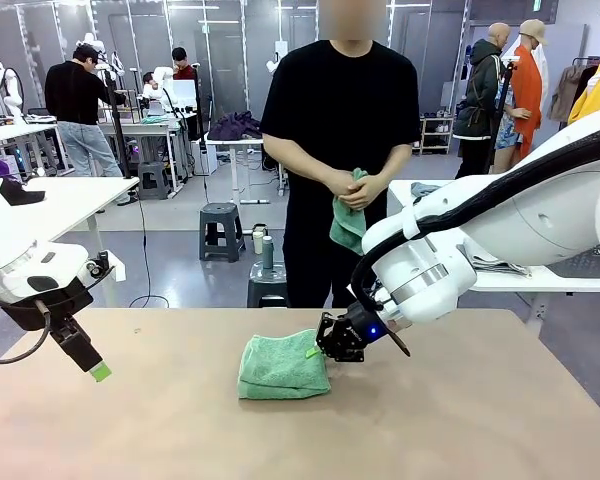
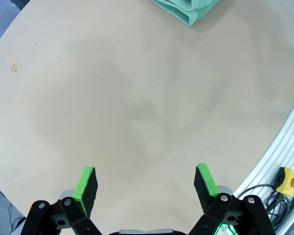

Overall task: Fold the towels and place them in the basket.
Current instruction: Place the folded Towel with hook on the right side of the table.

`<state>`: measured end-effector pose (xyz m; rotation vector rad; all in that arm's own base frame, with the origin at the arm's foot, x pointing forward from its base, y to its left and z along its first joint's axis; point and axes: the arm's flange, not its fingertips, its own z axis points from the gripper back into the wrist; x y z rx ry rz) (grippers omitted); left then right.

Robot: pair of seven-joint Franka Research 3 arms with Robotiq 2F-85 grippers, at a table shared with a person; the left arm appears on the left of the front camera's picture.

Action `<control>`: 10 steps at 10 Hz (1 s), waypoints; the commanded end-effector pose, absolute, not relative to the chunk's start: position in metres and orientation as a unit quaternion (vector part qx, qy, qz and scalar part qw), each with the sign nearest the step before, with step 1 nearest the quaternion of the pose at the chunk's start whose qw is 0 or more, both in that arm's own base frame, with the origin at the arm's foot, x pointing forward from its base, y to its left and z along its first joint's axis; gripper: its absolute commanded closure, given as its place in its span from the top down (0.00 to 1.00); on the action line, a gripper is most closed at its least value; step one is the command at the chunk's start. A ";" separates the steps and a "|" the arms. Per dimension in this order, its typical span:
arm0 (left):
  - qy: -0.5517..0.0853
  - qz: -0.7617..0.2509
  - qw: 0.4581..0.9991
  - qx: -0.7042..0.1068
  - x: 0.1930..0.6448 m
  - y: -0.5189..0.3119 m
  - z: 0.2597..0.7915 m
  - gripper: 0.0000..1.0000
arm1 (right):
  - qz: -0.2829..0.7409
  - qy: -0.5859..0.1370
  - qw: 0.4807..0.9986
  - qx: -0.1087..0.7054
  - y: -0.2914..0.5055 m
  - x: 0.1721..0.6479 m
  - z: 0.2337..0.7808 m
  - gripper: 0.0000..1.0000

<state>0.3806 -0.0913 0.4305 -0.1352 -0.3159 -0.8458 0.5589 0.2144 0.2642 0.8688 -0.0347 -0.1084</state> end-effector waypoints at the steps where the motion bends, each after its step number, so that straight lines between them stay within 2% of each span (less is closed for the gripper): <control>1: -0.151 -0.401 0.902 -0.057 0.380 -0.093 0.430 1.00 | -0.053 -0.017 0.906 0.420 0.214 0.559 0.263 0.00; 2: -0.151 -0.401 0.902 -0.057 0.380 -0.093 0.430 1.00 | -0.053 -0.017 0.906 0.420 0.214 0.559 0.263 0.00; 3: -0.151 -0.401 0.902 -0.057 0.380 -0.093 0.430 1.00 | -0.053 -0.017 0.906 0.421 0.214 0.559 0.264 0.07; 4: -0.151 -0.401 0.902 -0.057 0.380 -0.093 0.430 1.00 | -0.043 -0.022 0.912 0.408 0.197 0.555 0.283 0.06; 7: -0.151 -0.401 0.902 -0.057 0.380 -0.093 0.430 1.00 | -0.039 -0.027 0.936 0.348 0.114 0.550 0.296 0.06; 10: -0.151 -0.401 0.902 -0.057 0.380 -0.093 0.430 1.00 | -0.044 -0.048 0.940 0.334 0.018 0.543 0.319 0.06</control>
